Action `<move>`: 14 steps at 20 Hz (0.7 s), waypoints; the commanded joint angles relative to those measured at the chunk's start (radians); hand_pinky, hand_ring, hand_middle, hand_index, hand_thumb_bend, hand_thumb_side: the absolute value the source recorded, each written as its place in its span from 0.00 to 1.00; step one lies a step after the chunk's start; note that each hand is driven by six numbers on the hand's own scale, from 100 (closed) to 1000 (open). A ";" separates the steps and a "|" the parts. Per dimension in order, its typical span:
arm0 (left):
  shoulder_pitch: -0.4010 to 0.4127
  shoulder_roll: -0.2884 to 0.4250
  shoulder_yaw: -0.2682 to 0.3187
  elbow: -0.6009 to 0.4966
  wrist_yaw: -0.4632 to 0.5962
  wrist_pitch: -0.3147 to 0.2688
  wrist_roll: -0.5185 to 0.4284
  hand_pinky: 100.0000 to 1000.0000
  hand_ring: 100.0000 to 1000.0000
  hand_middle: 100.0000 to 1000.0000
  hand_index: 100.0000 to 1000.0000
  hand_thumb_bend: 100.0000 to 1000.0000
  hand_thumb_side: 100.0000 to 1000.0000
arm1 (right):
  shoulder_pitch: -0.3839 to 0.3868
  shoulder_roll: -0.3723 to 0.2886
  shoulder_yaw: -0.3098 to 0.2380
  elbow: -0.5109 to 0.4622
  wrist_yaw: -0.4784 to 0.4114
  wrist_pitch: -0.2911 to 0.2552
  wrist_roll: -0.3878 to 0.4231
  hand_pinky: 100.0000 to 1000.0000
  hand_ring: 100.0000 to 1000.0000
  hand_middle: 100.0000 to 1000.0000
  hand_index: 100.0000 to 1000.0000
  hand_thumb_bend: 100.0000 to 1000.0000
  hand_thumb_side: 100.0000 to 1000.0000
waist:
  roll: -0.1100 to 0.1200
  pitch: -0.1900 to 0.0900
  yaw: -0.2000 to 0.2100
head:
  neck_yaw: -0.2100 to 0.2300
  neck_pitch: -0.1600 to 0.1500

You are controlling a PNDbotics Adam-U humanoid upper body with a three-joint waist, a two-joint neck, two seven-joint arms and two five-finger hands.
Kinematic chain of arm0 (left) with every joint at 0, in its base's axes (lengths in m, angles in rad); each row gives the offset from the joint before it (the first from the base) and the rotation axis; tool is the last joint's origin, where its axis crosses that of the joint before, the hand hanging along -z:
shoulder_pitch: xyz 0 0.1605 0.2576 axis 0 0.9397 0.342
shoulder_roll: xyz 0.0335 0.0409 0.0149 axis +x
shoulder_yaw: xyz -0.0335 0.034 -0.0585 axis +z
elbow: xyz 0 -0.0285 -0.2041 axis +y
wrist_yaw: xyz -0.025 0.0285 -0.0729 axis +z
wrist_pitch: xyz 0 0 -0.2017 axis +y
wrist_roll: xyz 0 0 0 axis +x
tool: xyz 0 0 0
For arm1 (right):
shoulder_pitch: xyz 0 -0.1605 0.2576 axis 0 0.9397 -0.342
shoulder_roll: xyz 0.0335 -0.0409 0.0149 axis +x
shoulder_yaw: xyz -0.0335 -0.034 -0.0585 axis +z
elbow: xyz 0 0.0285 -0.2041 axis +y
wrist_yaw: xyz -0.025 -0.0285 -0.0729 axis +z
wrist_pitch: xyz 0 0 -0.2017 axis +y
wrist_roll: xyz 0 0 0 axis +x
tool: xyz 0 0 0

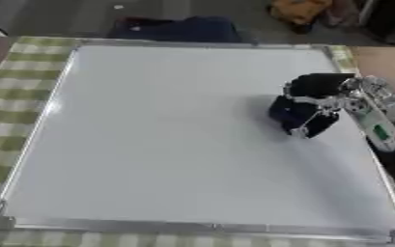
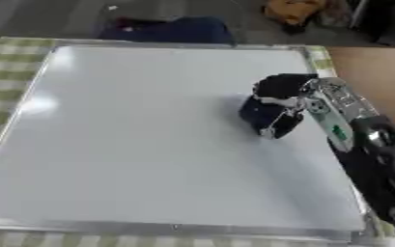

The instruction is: Wipe the whiteboard clean with a brush.

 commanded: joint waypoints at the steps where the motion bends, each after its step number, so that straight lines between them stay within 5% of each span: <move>1: -0.009 0.018 0.006 -0.019 -0.004 -0.004 -0.002 0.39 0.47 0.47 0.47 0.03 0.93 | -0.006 -0.039 -0.010 0.011 -0.001 0.004 0.000 0.12 0.14 0.00 0.16 0.00 0.13 | 0.006 -0.017 0.001 | -0.001 -0.005; 14: -0.012 0.017 0.005 -0.019 -0.003 0.001 -0.004 0.39 0.47 0.47 0.47 0.03 0.93 | -0.007 -0.010 0.006 -0.044 -0.028 -0.002 0.003 0.10 0.12 0.00 0.14 0.00 0.13 | 0.000 -0.018 0.001 | -0.002 -0.019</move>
